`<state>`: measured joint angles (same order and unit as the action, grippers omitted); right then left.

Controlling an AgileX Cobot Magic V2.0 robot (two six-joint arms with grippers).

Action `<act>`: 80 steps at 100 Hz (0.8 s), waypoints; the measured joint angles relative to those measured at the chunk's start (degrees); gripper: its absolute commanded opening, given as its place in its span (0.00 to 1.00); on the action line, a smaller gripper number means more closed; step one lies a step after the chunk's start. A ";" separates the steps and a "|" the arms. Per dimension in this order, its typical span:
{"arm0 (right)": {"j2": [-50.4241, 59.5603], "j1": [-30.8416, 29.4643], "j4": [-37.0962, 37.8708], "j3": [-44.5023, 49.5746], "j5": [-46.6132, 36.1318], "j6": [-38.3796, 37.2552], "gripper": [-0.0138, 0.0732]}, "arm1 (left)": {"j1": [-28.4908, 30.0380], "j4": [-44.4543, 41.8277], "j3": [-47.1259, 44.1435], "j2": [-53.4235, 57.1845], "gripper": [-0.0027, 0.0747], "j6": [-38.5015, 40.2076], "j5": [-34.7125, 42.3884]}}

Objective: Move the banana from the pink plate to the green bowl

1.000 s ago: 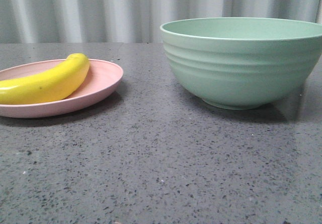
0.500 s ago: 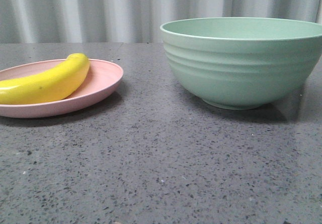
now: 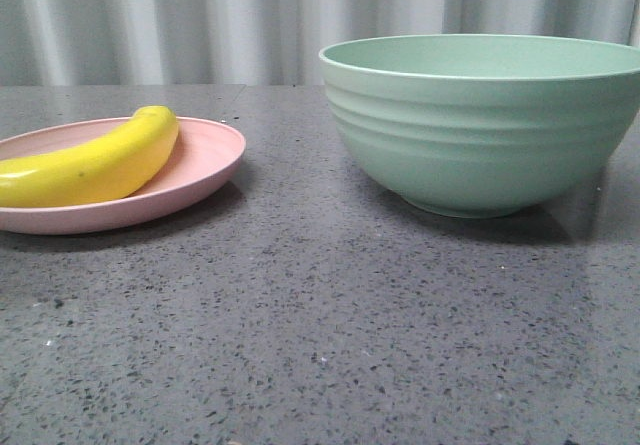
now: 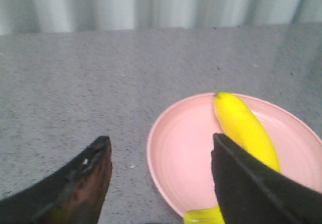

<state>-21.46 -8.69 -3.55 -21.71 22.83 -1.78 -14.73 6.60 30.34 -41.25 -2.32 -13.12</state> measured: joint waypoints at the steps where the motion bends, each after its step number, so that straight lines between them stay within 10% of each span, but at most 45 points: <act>1: 0.00 0.00 0.00 0.00 0.00 0.00 0.08 | -0.67 0.00 0.32 -0.41 0.56 -0.13 -0.60; 80: -0.13 0.00 0.00 0.00 0.00 0.00 0.08 | -12.87 -0.87 24.49 -37.53 0.56 -1.40 -26.07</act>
<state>-21.59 -8.69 -3.55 -21.71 22.83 -1.78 -27.60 5.73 54.83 -78.78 -3.72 -39.19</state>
